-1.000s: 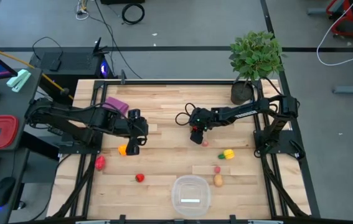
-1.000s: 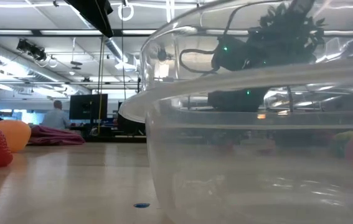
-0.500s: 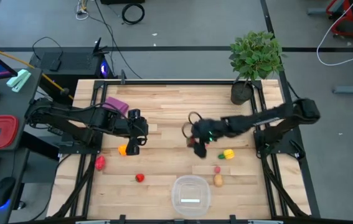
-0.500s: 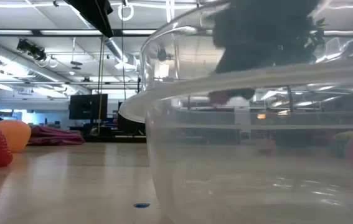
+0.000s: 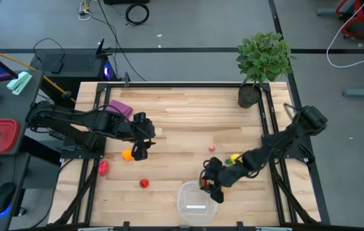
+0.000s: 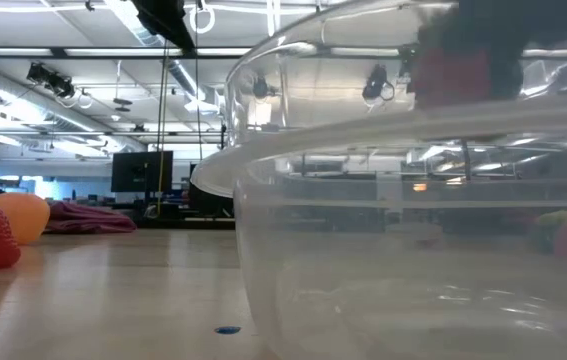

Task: Pick and placing Produce into tupperware
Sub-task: Put the top strawberry into the transparent bin

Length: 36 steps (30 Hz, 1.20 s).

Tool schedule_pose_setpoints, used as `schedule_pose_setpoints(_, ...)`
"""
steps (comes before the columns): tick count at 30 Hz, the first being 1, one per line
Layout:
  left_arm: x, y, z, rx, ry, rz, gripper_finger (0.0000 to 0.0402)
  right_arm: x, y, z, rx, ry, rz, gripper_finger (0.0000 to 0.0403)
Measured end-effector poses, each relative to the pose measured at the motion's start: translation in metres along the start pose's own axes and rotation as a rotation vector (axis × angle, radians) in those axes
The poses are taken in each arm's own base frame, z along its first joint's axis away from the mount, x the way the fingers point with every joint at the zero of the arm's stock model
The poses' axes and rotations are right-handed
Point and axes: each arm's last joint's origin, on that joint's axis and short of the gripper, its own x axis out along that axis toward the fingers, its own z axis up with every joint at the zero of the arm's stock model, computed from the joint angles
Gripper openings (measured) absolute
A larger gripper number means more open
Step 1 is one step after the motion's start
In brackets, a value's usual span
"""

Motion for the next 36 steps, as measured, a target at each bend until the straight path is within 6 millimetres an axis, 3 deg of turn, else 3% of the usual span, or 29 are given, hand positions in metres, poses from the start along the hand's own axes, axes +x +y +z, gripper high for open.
schedule_pose_setpoints(5,0.0,0.0,0.0,-0.053,-0.003,-0.001,0.0173,0.03,0.002,-0.009,0.001,0.103,0.002,0.0196)
schedule_pose_setpoints(12,0.005,-0.002,0.002,-0.16,0.002,-0.001,0.0172,0.062,0.023,-0.006,-0.195,0.289,-0.034,0.0197)
schedule_pose_setpoints(16,0.013,-0.006,0.002,-0.209,0.027,0.003,0.0172,0.061,0.036,0.005,-0.3,0.329,-0.065,0.0197)
schedule_pose_setpoints(21,0.029,-0.014,0.001,-0.231,0.073,0.009,0.0173,0.037,0.061,0.022,-0.353,0.229,-0.014,0.0197)
schedule_pose_setpoints(27,0.051,-0.022,-0.002,-0.256,0.136,0.031,0.0172,0.026,0.071,0.016,-0.368,0.232,0.023,0.0197)
schedule_pose_setpoints(36,0.069,-0.027,0.002,-0.262,0.121,0.025,0.0172,0.054,0.061,-0.003,-0.384,0.31,-0.032,0.0197)
